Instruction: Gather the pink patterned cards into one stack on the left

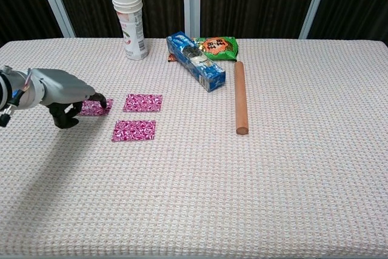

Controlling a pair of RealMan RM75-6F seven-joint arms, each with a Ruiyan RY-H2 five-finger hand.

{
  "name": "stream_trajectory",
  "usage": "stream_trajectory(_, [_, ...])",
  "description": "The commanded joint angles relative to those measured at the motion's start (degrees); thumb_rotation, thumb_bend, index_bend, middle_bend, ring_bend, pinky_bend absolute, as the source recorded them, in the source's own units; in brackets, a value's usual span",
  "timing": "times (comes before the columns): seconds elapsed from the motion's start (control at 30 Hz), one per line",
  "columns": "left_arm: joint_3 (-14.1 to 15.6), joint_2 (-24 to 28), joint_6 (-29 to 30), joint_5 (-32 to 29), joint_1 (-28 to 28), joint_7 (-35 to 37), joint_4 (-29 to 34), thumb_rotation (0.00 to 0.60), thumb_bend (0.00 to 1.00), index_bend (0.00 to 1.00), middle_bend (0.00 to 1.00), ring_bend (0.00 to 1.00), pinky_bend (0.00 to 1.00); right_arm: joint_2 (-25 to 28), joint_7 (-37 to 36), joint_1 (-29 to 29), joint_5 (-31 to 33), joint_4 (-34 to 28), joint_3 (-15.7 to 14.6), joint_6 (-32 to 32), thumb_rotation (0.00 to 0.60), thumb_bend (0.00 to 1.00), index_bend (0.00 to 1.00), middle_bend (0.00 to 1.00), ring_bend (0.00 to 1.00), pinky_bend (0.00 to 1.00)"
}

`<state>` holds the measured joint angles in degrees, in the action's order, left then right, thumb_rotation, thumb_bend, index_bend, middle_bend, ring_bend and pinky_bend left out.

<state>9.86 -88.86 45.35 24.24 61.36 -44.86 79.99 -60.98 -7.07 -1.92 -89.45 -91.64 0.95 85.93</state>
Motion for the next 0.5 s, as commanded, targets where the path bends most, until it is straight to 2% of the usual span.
stream_trajectory(0.03, [-0.3,0.7,0.8,0.5,-0.4,0.4,0.2,0.6,0.54,0.22,0.81,0.74,0.91,0.0,0.0,0.0,0.0,0.0,0.0,0.0,0.578,0.24,0.19,0.14,0.04,0.03])
stream_trajectory(0.17, [-2.3,1.3,2.8,2.6,-1.1,2.1,1.1,0.6,0.54,0.22,0.81,0.73,0.91,0.0,-0.1,0.0,0.1,0.1,0.1,-0.1,0.579,0.24,0.19,0.14,0.04,0.03])
stream_trajectory(0.27, [-4.9,0.3,4.4,5.2,-1.5,4.2,0.5,0.6,0.51,0.24,0.8,0.73,0.91,0.0,-0.2,-0.2,0.3,0.3,0.1,-0.4,0.58,0.24,0.19,0.14,0.04,0.03])
stream_trajectory(0.5, [-11.1,-6.4,2.8,7.1,-1.0,8.3,-7.6,0.6,0.34,0.36,0.8,0.74,0.92,0.2,-0.3,-0.2,0.9,0.6,0.1,-0.8,0.58,0.24,0.19,0.14,0.04,0.03])
